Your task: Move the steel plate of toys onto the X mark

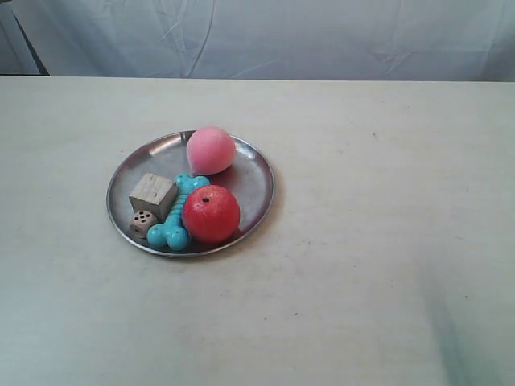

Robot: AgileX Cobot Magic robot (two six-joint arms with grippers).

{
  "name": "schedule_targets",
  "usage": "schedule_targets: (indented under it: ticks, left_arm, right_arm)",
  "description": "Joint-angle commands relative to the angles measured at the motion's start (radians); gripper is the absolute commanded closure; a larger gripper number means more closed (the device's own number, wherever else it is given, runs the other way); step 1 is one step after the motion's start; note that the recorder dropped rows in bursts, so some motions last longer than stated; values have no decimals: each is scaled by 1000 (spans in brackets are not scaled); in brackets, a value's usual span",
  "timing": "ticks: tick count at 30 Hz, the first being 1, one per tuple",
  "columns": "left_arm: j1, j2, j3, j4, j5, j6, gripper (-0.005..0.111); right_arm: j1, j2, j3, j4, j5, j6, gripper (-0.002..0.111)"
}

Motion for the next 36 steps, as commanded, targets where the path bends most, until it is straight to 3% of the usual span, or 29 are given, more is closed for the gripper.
schedule_targets:
  ticks: [1,8,11,14,17,20,24,29,33,36]
  left_arm:
    - [4,-9,3,13,20,4,107]
    - [4,-9,3,-5,-8,4,107]
    - [-1,-9,3,-132,-67,-164,107]
    - [-117,-70,3,-262,-36,98,107]
    - [-283,-149,3,-295,-158,295,107]
    - [-327,-238,7,-118,-335,304,107]
    - [-274,-391,90,162,-485,72,107]
    - [-168,-588,283,437,-697,-311,107]
    - [-99,-724,446,607,-816,-427,107]
    - [-94,-819,552,770,-884,-495,107]
  right_arm:
    - [-5,-8,2,-6,-2,-6,108]
    - [-5,-8,2,-6,-2,-6,108]
    - [-5,-8,2,-6,-2,-4,108]
    - [-5,-8,2,-6,-2,-4,108]
    - [-5,-8,2,-6,2,-4,108]
    - [-5,-8,2,-6,2,-4,108]
    - [-5,-8,2,-6,2,-4,108]
    - [-5,-8,2,-6,2,-4,108]
    - [-5,-8,2,-6,2,-4,108]
    - [-5,-8,2,-8,2,-4,108]
